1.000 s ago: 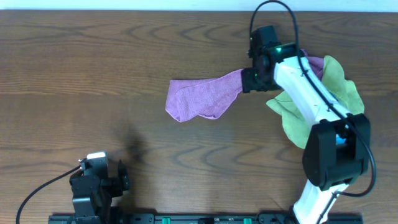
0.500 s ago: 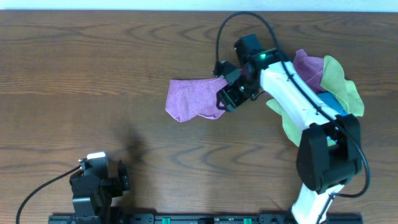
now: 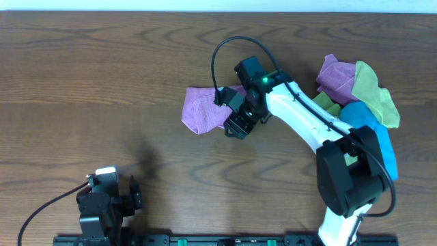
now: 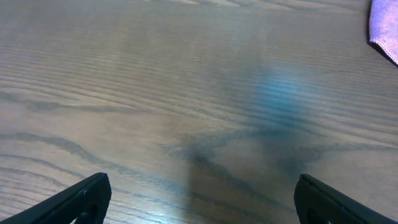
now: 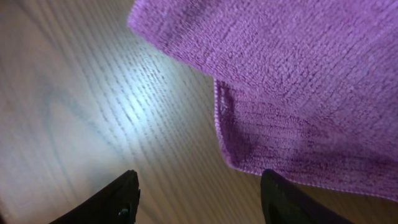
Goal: Fold the cloth
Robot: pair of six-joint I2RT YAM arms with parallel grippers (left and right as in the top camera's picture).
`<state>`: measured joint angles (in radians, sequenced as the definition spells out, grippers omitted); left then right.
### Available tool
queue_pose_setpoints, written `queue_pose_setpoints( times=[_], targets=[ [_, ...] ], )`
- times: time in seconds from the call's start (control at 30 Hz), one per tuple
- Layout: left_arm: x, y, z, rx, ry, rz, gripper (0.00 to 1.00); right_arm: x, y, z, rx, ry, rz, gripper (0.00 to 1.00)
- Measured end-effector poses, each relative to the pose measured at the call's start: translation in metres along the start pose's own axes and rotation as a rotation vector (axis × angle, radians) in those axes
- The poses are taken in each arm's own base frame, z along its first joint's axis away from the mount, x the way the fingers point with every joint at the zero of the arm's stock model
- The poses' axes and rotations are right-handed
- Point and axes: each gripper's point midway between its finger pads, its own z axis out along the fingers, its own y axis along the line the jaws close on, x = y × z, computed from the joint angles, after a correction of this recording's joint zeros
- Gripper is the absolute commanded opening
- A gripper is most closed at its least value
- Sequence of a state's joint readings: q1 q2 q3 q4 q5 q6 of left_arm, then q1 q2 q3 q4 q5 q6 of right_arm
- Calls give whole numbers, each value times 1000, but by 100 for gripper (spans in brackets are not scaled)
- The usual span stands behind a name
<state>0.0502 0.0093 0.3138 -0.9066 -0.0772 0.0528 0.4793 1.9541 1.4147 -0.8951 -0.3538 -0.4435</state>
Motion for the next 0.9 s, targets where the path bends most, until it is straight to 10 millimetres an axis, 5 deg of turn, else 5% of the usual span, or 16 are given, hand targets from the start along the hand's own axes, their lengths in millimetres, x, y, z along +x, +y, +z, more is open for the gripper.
queue_pose_setpoints(
  times=[0.57, 0.9],
  targets=[
    [0, 0, 0, 0, 0, 0, 95, 7, -11, 30, 5, 22, 8, 49],
    [0, 0, 0, 0, 0, 0, 95, 1, -15, 31, 16, -2, 8, 46]
  ],
)
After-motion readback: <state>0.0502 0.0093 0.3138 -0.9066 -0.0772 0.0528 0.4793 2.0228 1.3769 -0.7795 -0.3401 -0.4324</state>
